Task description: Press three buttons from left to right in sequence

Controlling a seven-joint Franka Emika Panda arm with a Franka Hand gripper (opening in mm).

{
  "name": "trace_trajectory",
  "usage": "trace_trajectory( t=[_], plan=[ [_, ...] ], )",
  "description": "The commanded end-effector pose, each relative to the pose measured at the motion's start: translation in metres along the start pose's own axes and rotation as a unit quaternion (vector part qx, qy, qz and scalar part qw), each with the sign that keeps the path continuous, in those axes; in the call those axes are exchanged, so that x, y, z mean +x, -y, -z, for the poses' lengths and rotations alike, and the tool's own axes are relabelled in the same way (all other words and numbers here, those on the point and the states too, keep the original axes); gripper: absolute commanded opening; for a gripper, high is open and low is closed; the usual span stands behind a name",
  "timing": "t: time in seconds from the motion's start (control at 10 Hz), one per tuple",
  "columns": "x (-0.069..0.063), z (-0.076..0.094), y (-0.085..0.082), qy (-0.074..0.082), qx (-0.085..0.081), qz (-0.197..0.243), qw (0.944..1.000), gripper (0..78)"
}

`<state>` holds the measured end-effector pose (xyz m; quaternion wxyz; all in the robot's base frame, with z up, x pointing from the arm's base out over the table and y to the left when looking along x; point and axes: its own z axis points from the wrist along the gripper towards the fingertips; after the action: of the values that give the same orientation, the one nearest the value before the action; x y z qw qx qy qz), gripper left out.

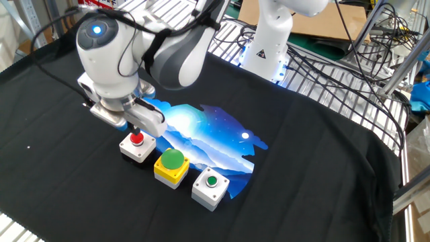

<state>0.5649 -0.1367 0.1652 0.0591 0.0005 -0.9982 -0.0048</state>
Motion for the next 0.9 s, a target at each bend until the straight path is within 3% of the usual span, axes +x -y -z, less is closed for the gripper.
trace_trajectory(
  t=[0.1, 0.3, 0.4, 0.9],
  plan=[
    [0.004, 0.04, -0.004, -0.004, 0.0, -0.002, 1.0, 0.0],
    [0.006, 0.056, -0.013, -0.004, -0.001, -0.004, 1.0, 0.0],
    [0.005, 0.059, -0.022, 0.005, -0.003, 0.003, 1.0, 0.0],
    [0.004, 0.068, -0.055, 0.007, -0.005, 0.001, 1.0, 0.0]
  ],
)
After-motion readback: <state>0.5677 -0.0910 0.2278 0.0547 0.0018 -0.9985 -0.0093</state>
